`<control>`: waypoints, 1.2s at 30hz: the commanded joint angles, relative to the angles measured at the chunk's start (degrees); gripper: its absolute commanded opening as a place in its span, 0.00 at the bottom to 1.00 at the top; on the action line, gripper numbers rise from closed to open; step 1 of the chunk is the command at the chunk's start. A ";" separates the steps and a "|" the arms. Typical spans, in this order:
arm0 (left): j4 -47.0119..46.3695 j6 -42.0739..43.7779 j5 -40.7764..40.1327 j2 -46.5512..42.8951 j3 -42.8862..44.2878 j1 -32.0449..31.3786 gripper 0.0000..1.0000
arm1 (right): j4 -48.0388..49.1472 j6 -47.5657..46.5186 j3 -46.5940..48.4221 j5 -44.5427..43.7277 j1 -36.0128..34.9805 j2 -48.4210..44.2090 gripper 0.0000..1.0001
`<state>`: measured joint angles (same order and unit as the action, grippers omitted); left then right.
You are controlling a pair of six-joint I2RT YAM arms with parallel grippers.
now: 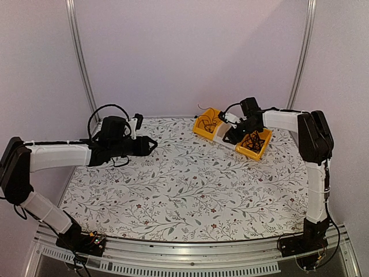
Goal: Untangle the cables
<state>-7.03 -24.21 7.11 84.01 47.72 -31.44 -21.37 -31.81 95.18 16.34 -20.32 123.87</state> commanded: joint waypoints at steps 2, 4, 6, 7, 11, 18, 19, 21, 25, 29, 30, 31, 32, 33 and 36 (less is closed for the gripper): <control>-1.91 -0.62 1.29 0.25 -1.04 -1.06 0.50 | -4.55 -3.14 3.95 -1.55 -2.08 4.58 0.68; -2.46 -1.00 1.76 0.92 -0.97 -1.33 0.50 | -5.35 -3.95 3.92 -1.53 -2.88 5.49 0.67; -2.93 -1.21 2.21 1.62 -0.90 -1.59 0.50 | -6.07 -4.11 4.16 -1.78 -3.60 6.12 0.66; -3.14 -1.26 2.35 1.94 -0.79 -1.75 0.50 | -6.65 -4.06 4.38 -2.02 -3.87 6.59 0.64; -3.26 -1.21 2.83 2.67 -0.44 -2.10 0.50 | -9.62 -4.13 4.13 -2.59 -5.64 6.37 0.56; -4.76 -1.26 3.41 4.31 -0.22 -2.20 0.50 | -11.45 -4.47 -3.34 0.12 -8.23 0.45 0.47; -5.36 -1.40 3.55 4.55 -0.32 -2.27 0.50 | -11.69 -4.42 -5.48 1.05 -8.58 -0.78 0.45; -6.87 -1.72 3.61 5.59 -0.31 -2.26 0.50 | -11.96 -4.56 -8.80 2.76 -9.96 -3.63 0.42; -10.96 -2.91 2.97 9.16 0.55 -2.26 0.50 | -12.66 -5.87 -15.81 5.86 -13.08 -8.88 0.35; -17.96 -6.88 3.05 13.75 2.11 -2.54 0.55 | -12.94 -7.62 -22.34 8.07 -16.93 -13.29 0.33; -20.49 -7.61 2.63 14.88 2.30 -2.92 0.57 | -12.73 -8.42 -23.76 7.93 -17.96 -13.96 0.33; -23.20 -8.21 2.06 16.10 2.66 -3.35 0.59 | -12.31 -8.83 -24.92 7.22 -18.86 -14.96 0.33; -25.36 -8.59 1.85 17.40 3.30 -3.69 0.61 | -12.10 -8.94 -25.54 6.74 -19.35 -15.50 0.35; -27.13 -8.96 1.86 19.01 4.39 -4.03 0.63 | -12.23 -8.81 -25.81 6.85 -19.56 -16.27 0.36; -28.06 -9.86 2.21 24.70 11.27 -4.74 0.64 | -12.60 -7.86 -25.83 7.31 -19.59 -20.10 0.45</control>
<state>-26.87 -31.66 9.50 103.68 51.59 -34.63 -29.80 -38.63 70.89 20.73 -39.07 107.63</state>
